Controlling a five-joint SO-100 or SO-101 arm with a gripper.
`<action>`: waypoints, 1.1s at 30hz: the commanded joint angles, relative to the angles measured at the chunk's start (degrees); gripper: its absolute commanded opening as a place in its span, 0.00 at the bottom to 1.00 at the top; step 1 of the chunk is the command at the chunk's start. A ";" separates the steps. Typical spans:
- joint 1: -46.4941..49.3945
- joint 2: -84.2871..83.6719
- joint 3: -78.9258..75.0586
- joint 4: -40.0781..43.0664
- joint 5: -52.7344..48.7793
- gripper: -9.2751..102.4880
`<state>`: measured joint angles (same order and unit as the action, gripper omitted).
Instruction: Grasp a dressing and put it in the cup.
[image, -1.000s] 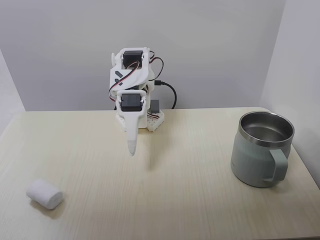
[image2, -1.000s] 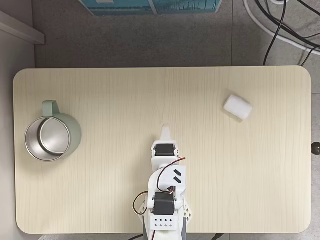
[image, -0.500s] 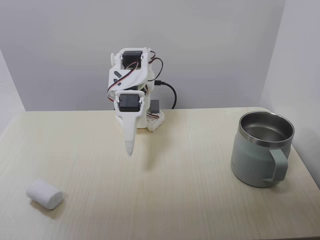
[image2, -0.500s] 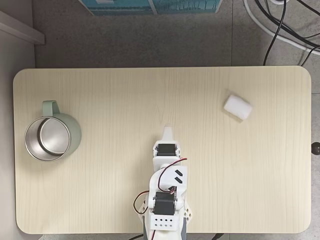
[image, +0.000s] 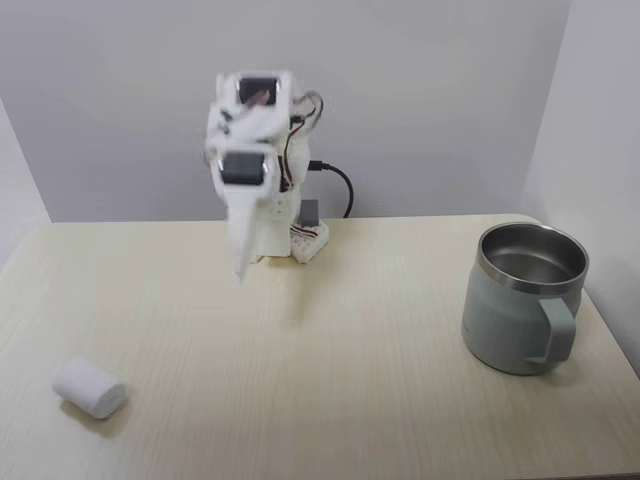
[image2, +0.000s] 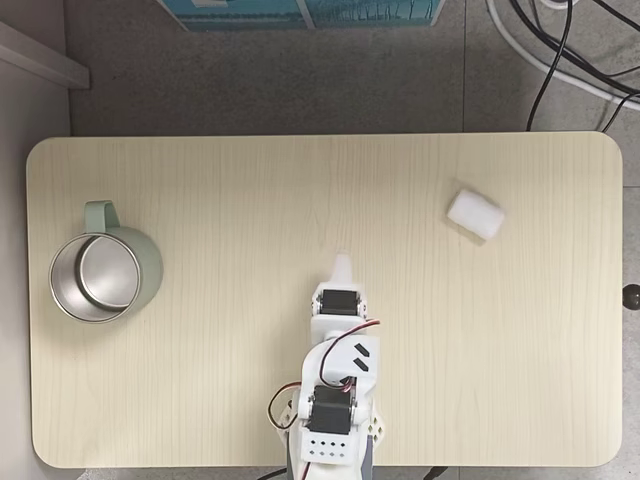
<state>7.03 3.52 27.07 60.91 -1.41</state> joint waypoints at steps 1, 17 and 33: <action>5.10 19.25 17.58 2.55 0.35 0.09; 23.38 82.88 54.49 8.88 -5.71 0.31; 26.37 110.04 67.59 6.68 -7.12 0.32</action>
<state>32.87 113.03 90.97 67.15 -8.00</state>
